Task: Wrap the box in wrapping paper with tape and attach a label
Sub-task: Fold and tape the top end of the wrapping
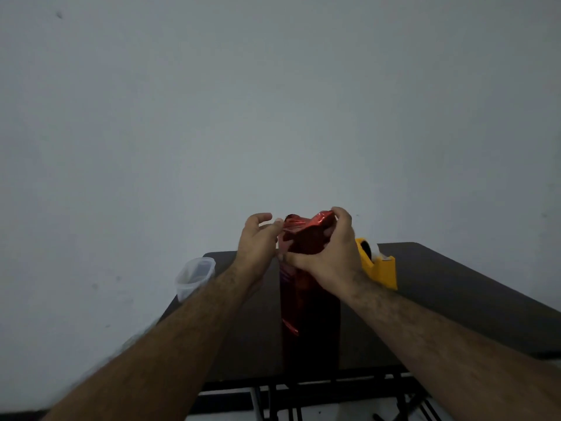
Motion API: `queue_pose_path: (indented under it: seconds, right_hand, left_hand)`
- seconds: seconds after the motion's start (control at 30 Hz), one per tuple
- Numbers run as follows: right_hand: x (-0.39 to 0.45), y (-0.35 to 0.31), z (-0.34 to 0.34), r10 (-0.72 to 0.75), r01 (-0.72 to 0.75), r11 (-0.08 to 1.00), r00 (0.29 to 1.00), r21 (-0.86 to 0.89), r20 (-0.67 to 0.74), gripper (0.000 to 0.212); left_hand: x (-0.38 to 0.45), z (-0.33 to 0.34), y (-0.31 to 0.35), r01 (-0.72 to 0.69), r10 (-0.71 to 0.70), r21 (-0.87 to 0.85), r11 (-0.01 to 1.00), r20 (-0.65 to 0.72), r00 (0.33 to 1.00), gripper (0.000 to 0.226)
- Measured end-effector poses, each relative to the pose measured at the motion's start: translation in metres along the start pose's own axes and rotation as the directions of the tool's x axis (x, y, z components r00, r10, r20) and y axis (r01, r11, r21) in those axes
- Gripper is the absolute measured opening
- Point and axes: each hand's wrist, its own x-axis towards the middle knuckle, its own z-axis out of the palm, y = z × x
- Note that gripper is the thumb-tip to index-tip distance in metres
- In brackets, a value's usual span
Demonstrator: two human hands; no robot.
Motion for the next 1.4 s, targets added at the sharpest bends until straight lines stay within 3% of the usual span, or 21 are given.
queue_pose_path:
  seconds: [0.1, 0.2, 0.27, 0.37, 0.47, 0.57, 0.67, 0.73, 0.83, 0.97, 1.1, 1.23, 1.4]
  right_hand:
    - [0.006, 0.005, 0.001, 0.043, -0.042, 0.998, 0.999, 0.045, -0.019, 0.152]
    - [0.012, 0.010, -0.003, 0.089, -0.088, 0.994, 0.996, 0.064, -0.002, 0.161]
    - [0.018, 0.015, -0.006, 0.124, -0.128, 0.988, 0.991, 0.089, 0.045, 0.156]
    - [0.028, 0.018, -0.015, 0.167, -0.191, 0.973, 0.970, 0.133, 0.174, 0.144]
    - [0.039, 0.024, -0.026, 0.196, -0.256, 0.950, 0.934, 0.177, 0.300, 0.131]
    - [0.052, 0.032, -0.032, 0.191, -0.275, 0.942, 0.911, 0.194, 0.366, 0.127]
    - [0.060, 0.036, -0.036, 0.158, -0.254, 0.950, 0.893, 0.181, 0.422, 0.130]
    - [0.064, 0.036, -0.037, 0.119, -0.213, 0.962, 0.889, 0.170, 0.442, 0.130]
    - [0.064, 0.039, -0.036, 0.030, -0.103, 0.981, 0.918, 0.164, 0.396, 0.119]
    - [0.064, 0.036, -0.037, -0.147, 0.124, 0.987, 0.955, 0.104, 0.258, 0.100]
    - [0.067, 0.020, -0.042, -0.320, 0.337, 0.941, 0.905, -0.014, 0.280, 0.081]
    - [0.077, 0.008, -0.049, -0.409, 0.466, 0.881, 0.833, -0.074, 0.373, 0.057]
    - [0.085, -0.010, -0.055, -0.435, 0.544, 0.820, 0.794, -0.177, 0.424, 0.027]
  left_hand:
    - [-0.006, -0.008, 0.003, 0.019, -0.017, -0.052, 0.998, 0.030, 0.999, 0.044]
    - [-0.008, -0.013, 0.004, 0.054, -0.013, -0.151, 0.987, 0.258, 0.966, 0.031]
    - [-0.006, -0.017, 0.001, -0.041, 0.073, -0.134, 0.990, 0.243, 0.967, 0.028]
    - [0.009, -0.028, -0.005, -0.317, 0.310, 0.115, 0.942, 0.070, 0.948, 0.045]
    - [0.021, -0.037, -0.001, -0.421, 0.344, 0.335, 0.843, 0.265, 0.900, 0.069]
    - [0.029, -0.034, 0.008, -0.526, 0.332, 0.455, 0.718, 0.440, 0.834, 0.065]
    - [0.031, -0.023, 0.012, -0.608, 0.351, 0.483, 0.630, 0.521, 0.778, 0.050]
    - [0.032, -0.016, 0.013, -0.628, 0.396, 0.437, 0.643, 0.512, 0.762, 0.030]
    - [0.032, -0.008, 0.011, -0.595, 0.454, 0.355, 0.721, 0.406, 0.793, 0.011]
    - [0.025, -0.009, 0.002, -0.527, 0.437, 0.302, 0.795, 0.318, 0.841, 0.030]
    - [0.019, -0.016, -0.013, -0.408, 0.311, 0.322, 0.855, 0.312, 0.898, 0.065]
    - [0.019, -0.016, -0.025, -0.435, 0.326, 0.386, 0.814, 0.318, 0.891, 0.051]
    - [0.026, -0.010, -0.034, -0.480, 0.372, 0.402, 0.780, 0.320, 0.871, 0.061]
